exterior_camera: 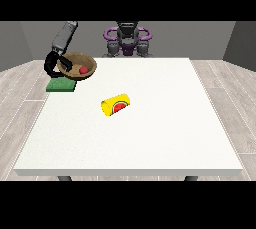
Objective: Pick the cup and pour the ball into the bowl, then pick the bowl and place it on the pad
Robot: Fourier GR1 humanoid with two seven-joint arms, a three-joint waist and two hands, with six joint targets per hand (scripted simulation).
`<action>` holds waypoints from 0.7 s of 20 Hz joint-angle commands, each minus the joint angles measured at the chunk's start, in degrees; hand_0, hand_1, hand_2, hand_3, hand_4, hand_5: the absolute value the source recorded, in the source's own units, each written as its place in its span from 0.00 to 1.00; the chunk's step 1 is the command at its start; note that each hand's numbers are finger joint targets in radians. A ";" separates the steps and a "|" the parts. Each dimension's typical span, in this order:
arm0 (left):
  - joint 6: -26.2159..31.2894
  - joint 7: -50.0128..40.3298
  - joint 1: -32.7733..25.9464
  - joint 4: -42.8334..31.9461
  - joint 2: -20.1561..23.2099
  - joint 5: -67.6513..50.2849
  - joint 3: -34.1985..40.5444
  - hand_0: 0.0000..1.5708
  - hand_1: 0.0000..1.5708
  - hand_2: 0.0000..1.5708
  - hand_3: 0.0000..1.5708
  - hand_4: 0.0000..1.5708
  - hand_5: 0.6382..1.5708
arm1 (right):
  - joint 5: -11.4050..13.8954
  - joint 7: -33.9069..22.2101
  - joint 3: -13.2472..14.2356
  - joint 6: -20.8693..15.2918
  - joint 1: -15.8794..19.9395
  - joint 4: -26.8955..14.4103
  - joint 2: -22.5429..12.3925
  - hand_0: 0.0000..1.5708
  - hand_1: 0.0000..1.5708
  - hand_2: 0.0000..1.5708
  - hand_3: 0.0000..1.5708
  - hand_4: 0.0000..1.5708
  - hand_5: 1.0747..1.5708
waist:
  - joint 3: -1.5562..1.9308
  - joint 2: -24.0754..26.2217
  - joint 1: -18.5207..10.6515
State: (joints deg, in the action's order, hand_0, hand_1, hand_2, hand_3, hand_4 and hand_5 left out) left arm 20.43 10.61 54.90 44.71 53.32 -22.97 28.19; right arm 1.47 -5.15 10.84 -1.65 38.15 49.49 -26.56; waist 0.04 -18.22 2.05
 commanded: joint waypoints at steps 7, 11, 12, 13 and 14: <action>0.58 -2.23 -0.13 3.31 3.38 -1.86 0.98 0.00 0.00 0.00 0.00 0.01 0.96 | -5.31 9.17 7.71 9.22 -0.01 -9.98 -7.67 1.00 1.00 1.00 0.64 0.83 0.94 | 0.02 -3.27 -1.14; -0.48 -3.26 2.02 8.58 3.71 -3.03 0.72 0.00 0.00 0.00 0.00 0.10 0.96 | -6.38 13.72 11.16 10.11 3.50 -15.14 -11.75 1.00 1.00 1.00 0.45 0.82 0.96 | 0.10 -8.19 -3.25; -1.89 -3.79 2.52 8.69 3.03 -3.12 0.62 0.00 0.00 0.00 0.00 0.08 0.96 | -4.41 14.22 9.97 9.54 3.87 -14.94 -13.29 1.00 1.00 1.00 0.37 0.83 0.96 | 0.09 -8.79 -2.48; -1.74 -5.25 4.20 10.89 4.46 -3.98 0.85 0.00 0.00 0.00 0.00 0.08 0.96 | -3.50 17.58 10.25 7.17 3.93 -16.35 -12.79 1.00 1.00 1.00 0.25 0.83 0.95 | 0.16 -11.48 -3.67; -3.29 -4.28 2.79 11.36 3.66 -3.41 0.96 0.00 0.00 0.00 0.00 0.03 0.96 | -3.48 17.97 9.77 8.53 3.00 -17.10 -12.26 1.00 1.00 1.00 0.30 0.81 0.96 | 0.10 -10.24 -2.96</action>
State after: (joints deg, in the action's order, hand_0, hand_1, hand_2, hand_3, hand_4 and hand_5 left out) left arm 18.63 7.25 56.88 52.92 56.25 -25.62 28.76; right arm -2.77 8.65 19.84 6.48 40.69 35.71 -36.90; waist 0.12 -25.81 -0.37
